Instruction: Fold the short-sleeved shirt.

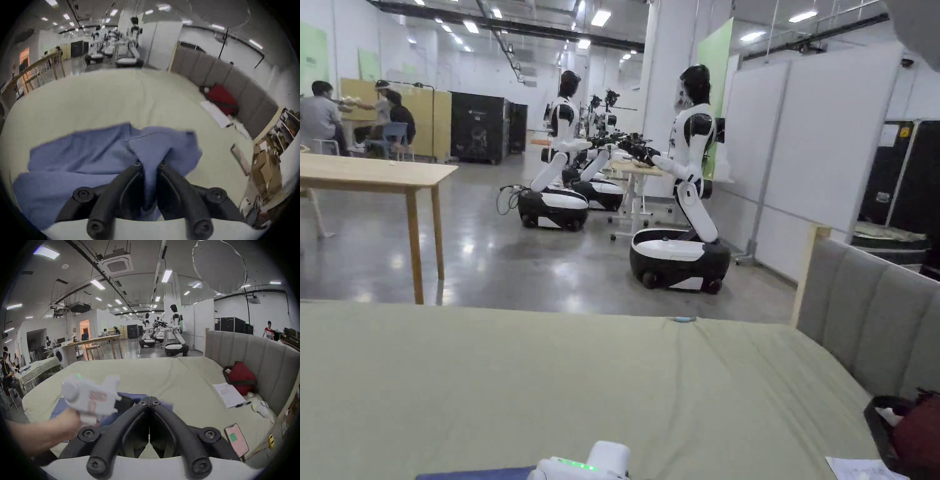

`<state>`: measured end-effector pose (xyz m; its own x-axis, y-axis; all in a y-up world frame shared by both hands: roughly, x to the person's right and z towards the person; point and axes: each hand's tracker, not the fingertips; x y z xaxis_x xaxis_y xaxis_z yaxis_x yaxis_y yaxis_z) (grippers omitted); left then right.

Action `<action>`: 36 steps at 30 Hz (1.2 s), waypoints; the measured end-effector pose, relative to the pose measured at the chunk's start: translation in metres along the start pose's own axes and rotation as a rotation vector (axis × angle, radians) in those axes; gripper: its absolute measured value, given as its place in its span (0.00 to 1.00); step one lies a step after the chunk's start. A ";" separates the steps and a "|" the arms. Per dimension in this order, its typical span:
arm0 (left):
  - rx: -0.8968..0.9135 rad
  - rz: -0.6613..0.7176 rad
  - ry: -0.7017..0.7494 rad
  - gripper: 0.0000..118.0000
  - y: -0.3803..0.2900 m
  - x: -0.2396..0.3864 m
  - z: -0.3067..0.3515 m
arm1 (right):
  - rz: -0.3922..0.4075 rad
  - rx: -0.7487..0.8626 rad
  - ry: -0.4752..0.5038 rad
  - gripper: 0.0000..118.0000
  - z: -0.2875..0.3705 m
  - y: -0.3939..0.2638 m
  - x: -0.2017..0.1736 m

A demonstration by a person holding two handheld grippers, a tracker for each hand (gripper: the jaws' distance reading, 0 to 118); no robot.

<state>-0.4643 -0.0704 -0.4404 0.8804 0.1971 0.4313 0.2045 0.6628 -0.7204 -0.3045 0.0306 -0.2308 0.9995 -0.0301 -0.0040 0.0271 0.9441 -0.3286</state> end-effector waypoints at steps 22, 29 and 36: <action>0.342 0.089 0.439 0.00 -0.165 -0.112 0.308 | -0.017 0.007 0.112 0.01 0.004 -0.011 -0.048; 0.240 0.211 0.496 0.00 -0.187 -0.196 0.306 | 0.012 -0.033 0.160 0.01 -0.006 -0.020 -0.079; 0.222 0.263 0.598 0.33 -0.162 -0.294 0.264 | 0.022 -0.082 0.121 0.01 -0.025 -0.027 -0.063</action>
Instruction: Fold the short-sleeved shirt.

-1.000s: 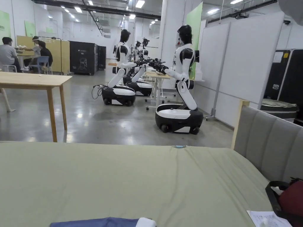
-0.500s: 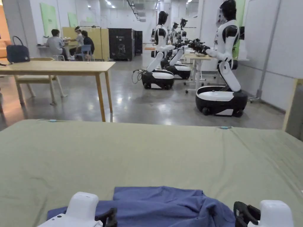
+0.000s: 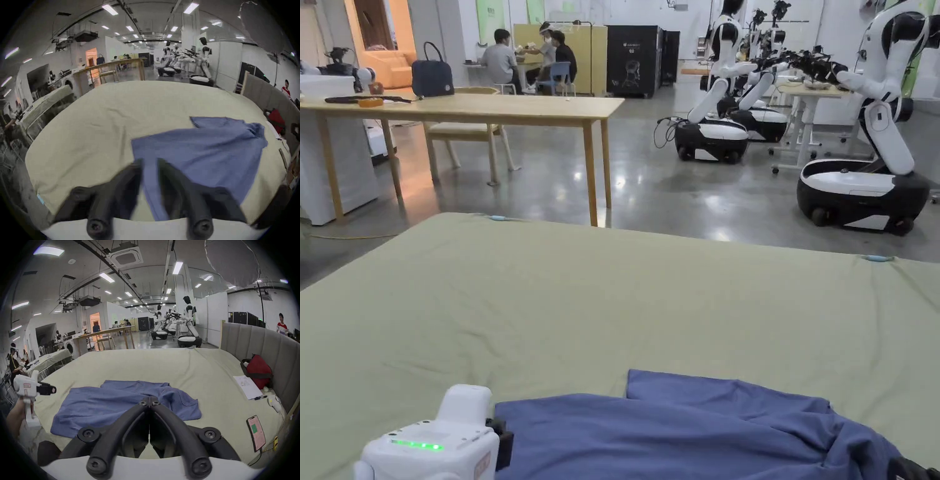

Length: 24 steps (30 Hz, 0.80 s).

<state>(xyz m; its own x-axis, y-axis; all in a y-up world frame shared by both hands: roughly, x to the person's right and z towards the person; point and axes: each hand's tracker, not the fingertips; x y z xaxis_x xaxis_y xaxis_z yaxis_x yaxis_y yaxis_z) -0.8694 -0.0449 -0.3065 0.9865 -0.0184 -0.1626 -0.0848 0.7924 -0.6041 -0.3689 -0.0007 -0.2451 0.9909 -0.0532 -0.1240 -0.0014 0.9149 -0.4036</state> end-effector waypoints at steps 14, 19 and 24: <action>-0.224 -0.092 0.080 0.47 0.019 0.031 -0.131 | -0.005 -0.182 -0.180 0.01 -0.059 -0.015 0.082; -0.206 -0.128 0.038 0.01 0.040 0.042 -0.093 | 0.044 -0.356 -0.186 0.21 -0.115 -0.021 0.114; -0.170 -0.058 -0.033 0.01 0.050 0.030 -0.078 | 0.084 -0.403 -0.144 0.99 -0.168 -0.038 0.128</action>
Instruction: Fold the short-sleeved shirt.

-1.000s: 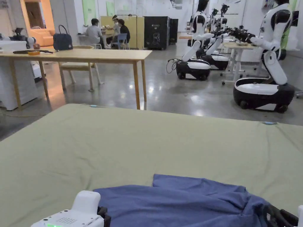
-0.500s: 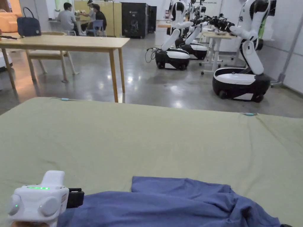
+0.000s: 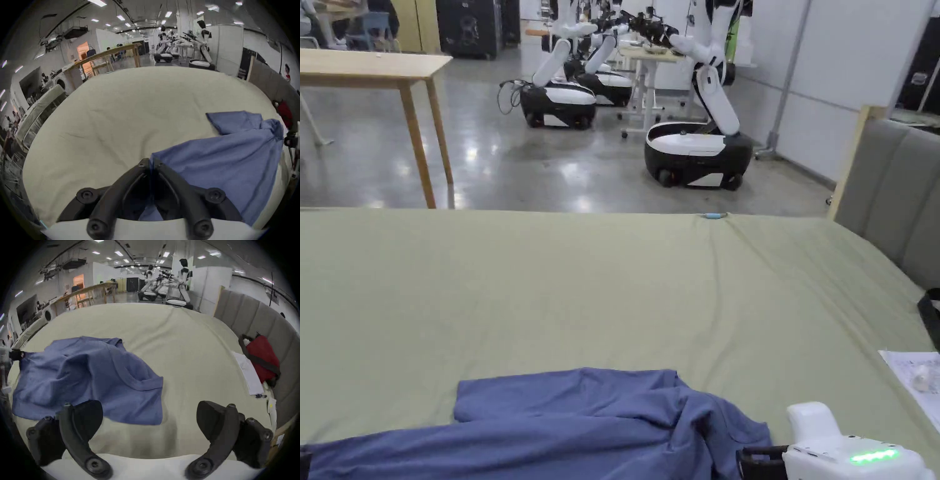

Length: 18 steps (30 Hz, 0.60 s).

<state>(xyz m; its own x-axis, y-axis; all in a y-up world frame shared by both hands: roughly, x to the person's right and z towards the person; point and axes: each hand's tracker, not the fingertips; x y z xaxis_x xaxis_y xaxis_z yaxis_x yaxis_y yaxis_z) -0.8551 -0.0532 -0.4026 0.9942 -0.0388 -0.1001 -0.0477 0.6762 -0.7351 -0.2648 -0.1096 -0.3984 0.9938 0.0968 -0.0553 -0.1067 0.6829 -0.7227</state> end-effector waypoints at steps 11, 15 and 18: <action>0.027 -0.058 0.031 0.01 -0.007 0.008 0.008 | -0.018 -0.065 0.040 0.07 -0.012 -0.005 0.003; 0.076 -0.062 0.022 0.00 0.005 0.010 0.036 | -0.051 0.029 0.050 0.07 0.029 0.013 0.005; 0.148 -0.078 0.015 0.00 0.025 0.007 0.073 | -0.078 0.124 0.057 0.07 0.072 0.045 0.014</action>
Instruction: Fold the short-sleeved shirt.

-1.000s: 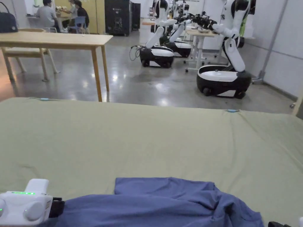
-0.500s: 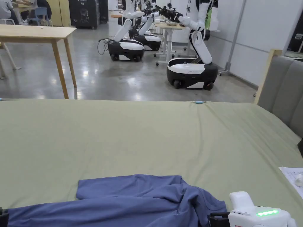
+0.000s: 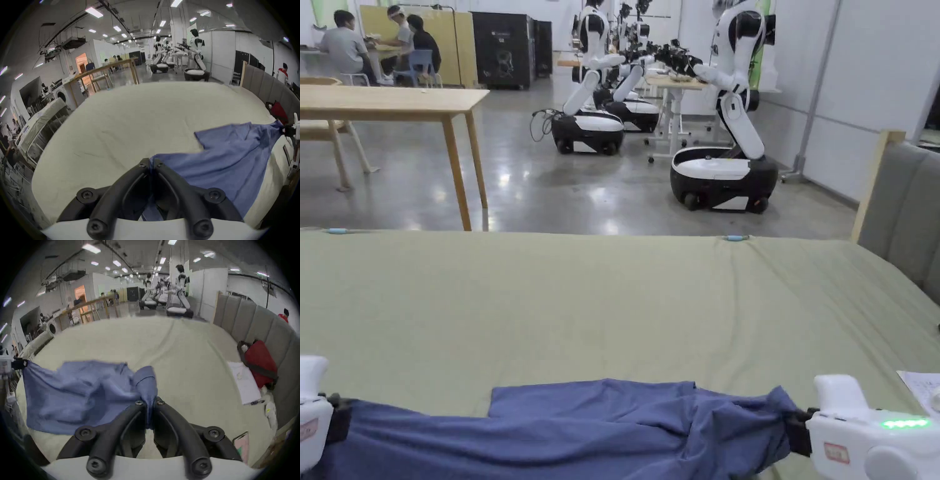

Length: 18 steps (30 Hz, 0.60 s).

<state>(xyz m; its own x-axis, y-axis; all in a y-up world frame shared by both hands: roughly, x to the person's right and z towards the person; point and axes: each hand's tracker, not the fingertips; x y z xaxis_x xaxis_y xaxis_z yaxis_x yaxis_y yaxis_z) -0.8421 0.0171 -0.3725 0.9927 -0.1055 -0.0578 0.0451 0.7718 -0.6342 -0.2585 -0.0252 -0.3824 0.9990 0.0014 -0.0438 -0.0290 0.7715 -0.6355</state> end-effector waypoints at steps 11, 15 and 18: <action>0.327 0.012 0.055 0.00 0.153 -0.041 0.121 | 0.052 0.377 -0.053 0.07 0.149 0.186 0.004; 0.427 0.072 0.024 0.00 0.216 -0.053 0.152 | 0.038 0.478 -0.128 0.07 0.186 0.249 0.015; 0.492 0.093 0.039 0.00 0.257 -0.056 0.165 | 0.005 0.537 -0.158 0.07 0.203 0.287 0.024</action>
<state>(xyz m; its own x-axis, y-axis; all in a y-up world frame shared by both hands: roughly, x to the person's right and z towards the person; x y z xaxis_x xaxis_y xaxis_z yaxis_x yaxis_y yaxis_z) -0.8672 0.3252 -0.4054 0.9906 -0.0382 -0.1316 0.0130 0.9823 -0.1869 -0.2357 0.3253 -0.4092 0.9929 0.0697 0.0963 -0.0546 0.9870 -0.1514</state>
